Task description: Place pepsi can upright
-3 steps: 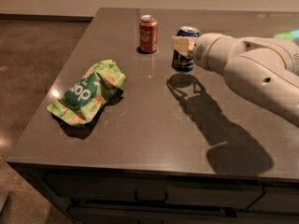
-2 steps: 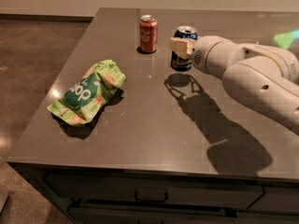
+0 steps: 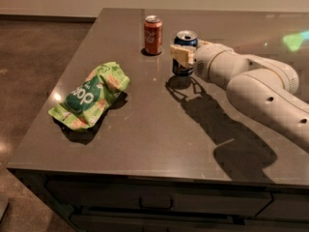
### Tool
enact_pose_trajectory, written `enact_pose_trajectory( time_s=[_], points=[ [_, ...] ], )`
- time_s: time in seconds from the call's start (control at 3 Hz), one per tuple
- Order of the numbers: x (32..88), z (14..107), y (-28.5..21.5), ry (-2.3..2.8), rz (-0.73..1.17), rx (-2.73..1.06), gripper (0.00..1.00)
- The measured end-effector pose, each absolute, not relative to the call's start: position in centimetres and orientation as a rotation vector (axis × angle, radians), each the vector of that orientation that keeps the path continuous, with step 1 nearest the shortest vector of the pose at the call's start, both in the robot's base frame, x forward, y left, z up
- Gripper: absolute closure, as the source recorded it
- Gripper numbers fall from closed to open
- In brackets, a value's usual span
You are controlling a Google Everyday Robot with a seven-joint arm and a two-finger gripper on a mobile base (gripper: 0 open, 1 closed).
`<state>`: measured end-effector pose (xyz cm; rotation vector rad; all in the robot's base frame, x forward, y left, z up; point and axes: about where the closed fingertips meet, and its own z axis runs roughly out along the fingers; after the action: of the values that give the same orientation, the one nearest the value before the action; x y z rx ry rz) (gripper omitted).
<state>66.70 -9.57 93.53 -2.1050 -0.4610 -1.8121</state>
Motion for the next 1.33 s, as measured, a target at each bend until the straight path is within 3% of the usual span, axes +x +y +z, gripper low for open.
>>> enact_pose_trajectory(
  time_s=[0.33, 1.33],
  points=[
    [66.6, 93.1, -9.7, -0.510, -1.826, -2.092, 0.85],
    [66.3, 91.6, -13.0, -0.521, -1.786, -2.113, 0.07]
  ],
)
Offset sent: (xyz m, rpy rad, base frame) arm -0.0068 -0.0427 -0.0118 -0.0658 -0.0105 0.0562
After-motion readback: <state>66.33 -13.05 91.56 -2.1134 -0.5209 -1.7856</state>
